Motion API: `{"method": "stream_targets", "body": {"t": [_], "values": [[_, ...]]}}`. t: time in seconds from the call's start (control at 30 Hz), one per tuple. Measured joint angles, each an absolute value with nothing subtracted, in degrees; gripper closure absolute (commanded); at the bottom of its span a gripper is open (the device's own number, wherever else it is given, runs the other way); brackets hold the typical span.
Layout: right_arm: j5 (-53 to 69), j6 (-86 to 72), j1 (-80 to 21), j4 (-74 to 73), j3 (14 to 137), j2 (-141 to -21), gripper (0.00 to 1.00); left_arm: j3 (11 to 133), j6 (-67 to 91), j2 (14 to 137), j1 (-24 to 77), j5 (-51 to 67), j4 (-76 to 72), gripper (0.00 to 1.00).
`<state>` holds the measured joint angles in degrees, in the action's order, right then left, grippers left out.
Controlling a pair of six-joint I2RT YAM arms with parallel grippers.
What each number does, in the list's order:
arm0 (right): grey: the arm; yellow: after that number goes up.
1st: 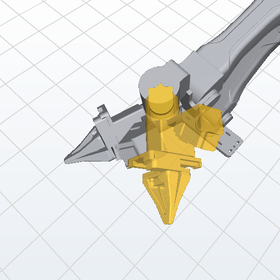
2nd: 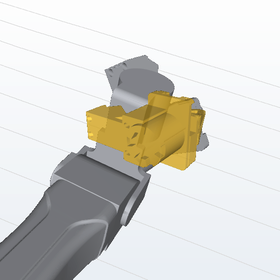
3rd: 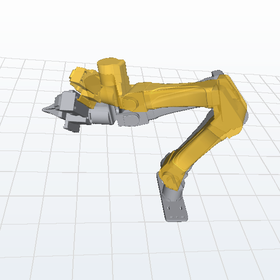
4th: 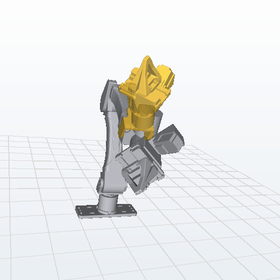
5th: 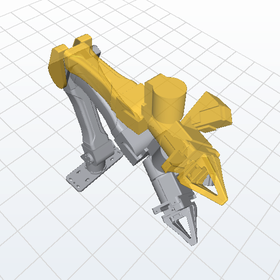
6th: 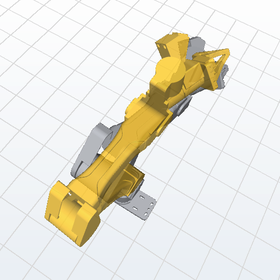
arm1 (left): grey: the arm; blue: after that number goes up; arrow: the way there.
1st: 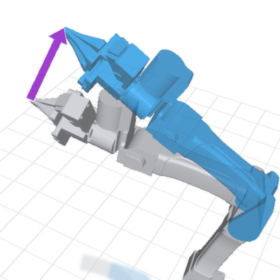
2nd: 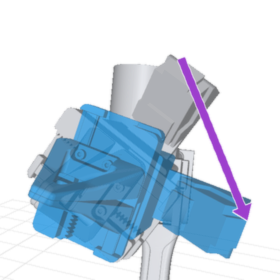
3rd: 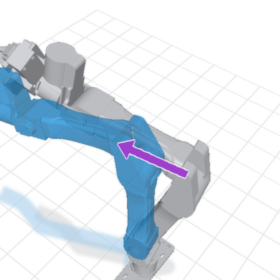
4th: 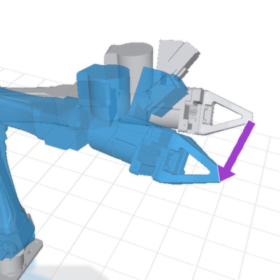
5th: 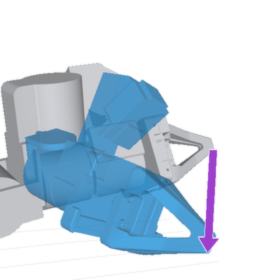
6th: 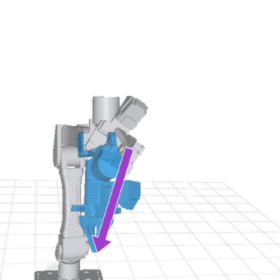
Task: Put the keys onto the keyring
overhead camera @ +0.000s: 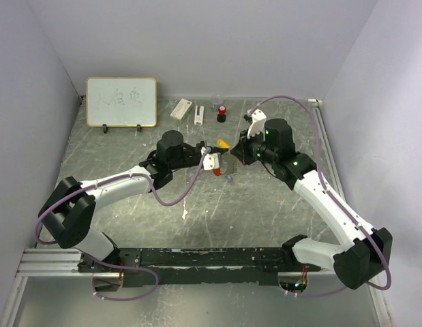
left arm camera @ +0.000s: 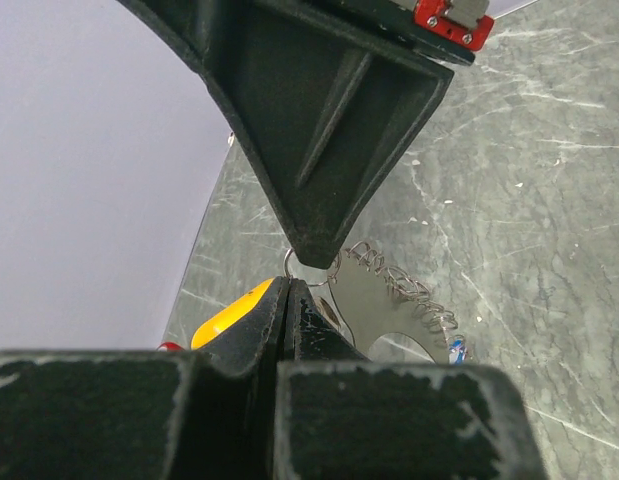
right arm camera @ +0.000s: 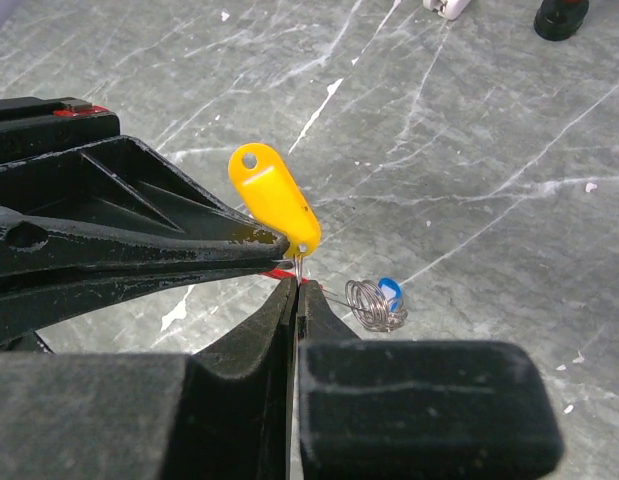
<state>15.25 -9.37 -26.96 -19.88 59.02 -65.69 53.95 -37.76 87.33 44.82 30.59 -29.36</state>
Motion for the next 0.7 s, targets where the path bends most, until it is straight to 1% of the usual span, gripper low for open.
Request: {"method": "stream_targets", "body": {"t": [0.7], "values": [[15.3,-3.3,-27.0,-34.0,71.5,-73.6,1.0,54.5,-40.1,87.3,44.9,30.6,-28.1,0.94]]}}
